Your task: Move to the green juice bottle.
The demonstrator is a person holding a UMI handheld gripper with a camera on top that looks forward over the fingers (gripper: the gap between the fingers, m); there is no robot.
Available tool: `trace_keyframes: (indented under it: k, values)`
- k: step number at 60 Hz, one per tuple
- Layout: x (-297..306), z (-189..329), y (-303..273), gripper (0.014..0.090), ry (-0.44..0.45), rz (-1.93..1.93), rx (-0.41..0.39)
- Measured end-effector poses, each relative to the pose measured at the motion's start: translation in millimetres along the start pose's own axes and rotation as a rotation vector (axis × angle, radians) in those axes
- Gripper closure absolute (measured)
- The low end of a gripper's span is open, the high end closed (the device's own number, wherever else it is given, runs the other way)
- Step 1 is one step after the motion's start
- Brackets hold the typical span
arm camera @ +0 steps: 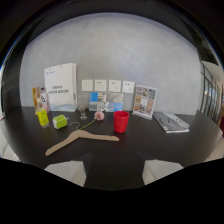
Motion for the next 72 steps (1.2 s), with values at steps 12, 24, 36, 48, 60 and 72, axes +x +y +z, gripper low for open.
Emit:
trace_keyframes:
  k: [12,24,36,48,60,72]
  values:
    - [2.3,-13.0,12.8,0.0194,0.031,-0.007,-0.027]
    - [-36.1,-30.3,27.0,0.0204,0.014,-0.004,-0.054]
    - [-135.0,-28.0,28.0,0.0204,-0.068,0.011,-0.057]
    - [-246.2,-1.9,1.5,0.0192,-0.112,-0.008,-0.020]
    - [-344.4,48.4,-36.1,0.0189,-0.112,-0.011,0.027]
    - [-392.5,112.7,-54.5,0.0195,-0.080,0.001,0.034]
